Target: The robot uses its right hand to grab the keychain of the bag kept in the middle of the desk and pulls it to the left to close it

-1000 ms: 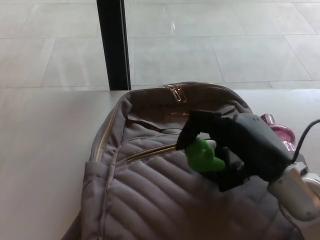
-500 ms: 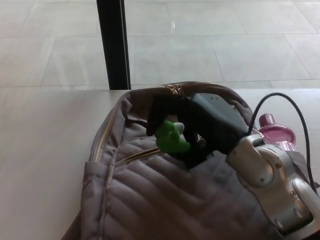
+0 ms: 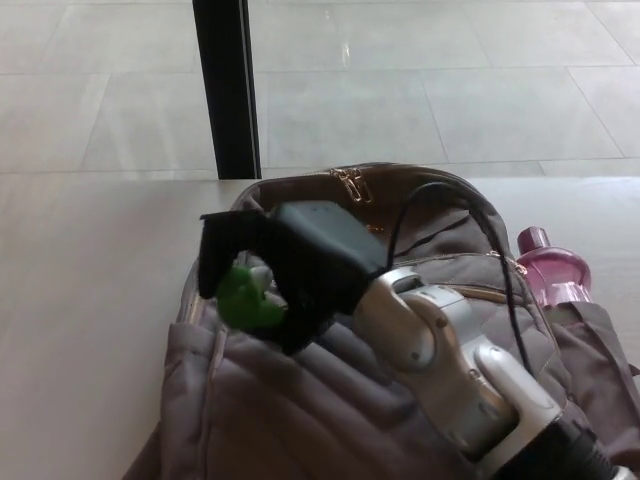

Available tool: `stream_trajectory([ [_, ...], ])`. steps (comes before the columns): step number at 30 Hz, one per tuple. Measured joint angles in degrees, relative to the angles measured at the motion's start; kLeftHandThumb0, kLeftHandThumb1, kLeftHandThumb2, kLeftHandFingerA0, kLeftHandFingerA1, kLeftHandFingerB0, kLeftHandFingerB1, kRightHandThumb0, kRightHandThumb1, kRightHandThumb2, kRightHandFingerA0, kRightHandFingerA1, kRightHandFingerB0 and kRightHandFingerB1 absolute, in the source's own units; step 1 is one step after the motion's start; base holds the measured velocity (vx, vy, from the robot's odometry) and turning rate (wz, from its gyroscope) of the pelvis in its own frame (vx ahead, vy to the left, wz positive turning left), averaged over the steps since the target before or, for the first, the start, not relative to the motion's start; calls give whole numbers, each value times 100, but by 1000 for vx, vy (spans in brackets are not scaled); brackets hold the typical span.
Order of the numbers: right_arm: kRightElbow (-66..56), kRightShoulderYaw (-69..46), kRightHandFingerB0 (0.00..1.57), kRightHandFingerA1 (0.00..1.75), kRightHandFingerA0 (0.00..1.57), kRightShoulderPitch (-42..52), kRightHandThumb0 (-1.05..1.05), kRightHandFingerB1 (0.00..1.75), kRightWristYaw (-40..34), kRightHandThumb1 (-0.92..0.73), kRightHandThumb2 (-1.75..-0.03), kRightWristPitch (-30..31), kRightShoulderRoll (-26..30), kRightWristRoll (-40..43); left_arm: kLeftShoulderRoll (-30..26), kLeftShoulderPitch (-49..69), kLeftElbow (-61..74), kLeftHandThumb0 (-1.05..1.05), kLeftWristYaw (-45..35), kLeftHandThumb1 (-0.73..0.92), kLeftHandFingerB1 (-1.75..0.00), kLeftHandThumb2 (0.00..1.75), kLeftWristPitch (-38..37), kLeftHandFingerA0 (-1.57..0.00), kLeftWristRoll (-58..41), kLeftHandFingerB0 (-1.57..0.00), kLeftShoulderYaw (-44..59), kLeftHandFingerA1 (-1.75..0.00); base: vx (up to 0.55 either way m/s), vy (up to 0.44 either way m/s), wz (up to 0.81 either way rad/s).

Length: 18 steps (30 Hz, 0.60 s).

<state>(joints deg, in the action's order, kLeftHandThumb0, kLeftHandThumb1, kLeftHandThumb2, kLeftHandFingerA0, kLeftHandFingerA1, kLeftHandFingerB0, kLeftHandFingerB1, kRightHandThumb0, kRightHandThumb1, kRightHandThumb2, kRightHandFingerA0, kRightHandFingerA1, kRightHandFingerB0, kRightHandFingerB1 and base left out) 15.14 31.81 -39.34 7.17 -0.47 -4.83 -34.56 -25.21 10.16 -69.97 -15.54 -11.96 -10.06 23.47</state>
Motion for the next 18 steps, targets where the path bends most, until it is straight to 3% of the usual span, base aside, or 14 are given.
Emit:
stream_trajectory([
  [2, 146, 181, 77, 175, 96, -4, -26, 160, -48, -37, -120, 74, -186, -93, 10, -5, 15, -98, -4, 92, -115, 80, 0, -66, -1, -38, 0, -132, 0, 0, 0],
  [7, 526, 468, 76, 175, 95, -92, -26, 165, -194, -39, -121, 260, -529, -330, 11, -16, 18, -97, -1, 92, -115, 80, 3, -68, 0, -38, -1, -132, 0, 0, 0],
  [9, 787, 503, 75, 175, 88, -183, -23, 168, -271, -42, -111, 288, -652, -366, 11, -11, 19, -97, 1, 92, -114, 82, 4, -68, 0, -38, -5, -131, 0, 0, 0],
  [10, 940, 505, 76, 175, 92, -245, -23, 155, -309, -46, -102, 294, -712, -373, 12, -14, 19, -98, 0, 92, -114, 81, 4, -66, 0, -36, -11, -131, 0, 0, 0],
  [11, 1086, 513, 76, 175, 92, -309, -23, 155, -354, -46, -102, 296, -756, -380, 13, -19, 19, -98, 0, 92, -114, 81, 4, -66, 0, -36, -17, -131, 0, 0, 0],
  [12, 1264, 504, 72, 173, 86, -380, -23, 118, -413, -52, -92, 295, -765, -381, 15, -21, 19, -96, -4, 92, -113, 82, 4, -66, 0, -36, -24, -131, 0, 0, 0],
  [13, 1353, 497, 75, 174, 96, -418, -18, 93, -445, -52, -91, 297, -767, -379, 15, -17, 19, -96, -4, 92, -113, 82, 6, -66, 0, -36, -26, -131, 0, 0, 0],
  [14, 1538, 487, 77, 173, 91, -509, -28, 104, -503, -54, -88, 313, -771, -374, 17, -12, 19, -96, -6, 92, -113, 82, 8, -66, 0, -36, -30, -130, 0, 0, 0],
  [15, 1641, 482, 76, 175, 93, -580, -25, 140, -539, -49, -96, 324, -771, -371, 18, -12, 22, -96, -8, 92, -112, 83, 8, -66, 0, -36, -32, -129, 0, 0, 0],
  [16, 1720, 478, 76, 175, 93, -635, -25, 140, -567, -49, -96, 334, -771, -367, 20, -10, 23, -96, -9, 92, -112, 83, 8, -66, 0, -36, -33, -129, 0, 0, 0],
  [17, 1835, 476, 79, 175, 94, -700, -25, 152, -602, -44, -104, 342, -771, -362, 23, -8, 24, -95, -11, 92, -112, 84, 8, -67, 0, -37, -33, -128, 0, 0, 0],
  [18, 1911, 476, 80, 175, 95, -746, -25, 148, -627, -43, -109, 346, -771, -359, 26, -6, 24, -95, -13, 92, -120, 85, 8, -64, 0, -32, -33, -133, 0, 0, 0],
])
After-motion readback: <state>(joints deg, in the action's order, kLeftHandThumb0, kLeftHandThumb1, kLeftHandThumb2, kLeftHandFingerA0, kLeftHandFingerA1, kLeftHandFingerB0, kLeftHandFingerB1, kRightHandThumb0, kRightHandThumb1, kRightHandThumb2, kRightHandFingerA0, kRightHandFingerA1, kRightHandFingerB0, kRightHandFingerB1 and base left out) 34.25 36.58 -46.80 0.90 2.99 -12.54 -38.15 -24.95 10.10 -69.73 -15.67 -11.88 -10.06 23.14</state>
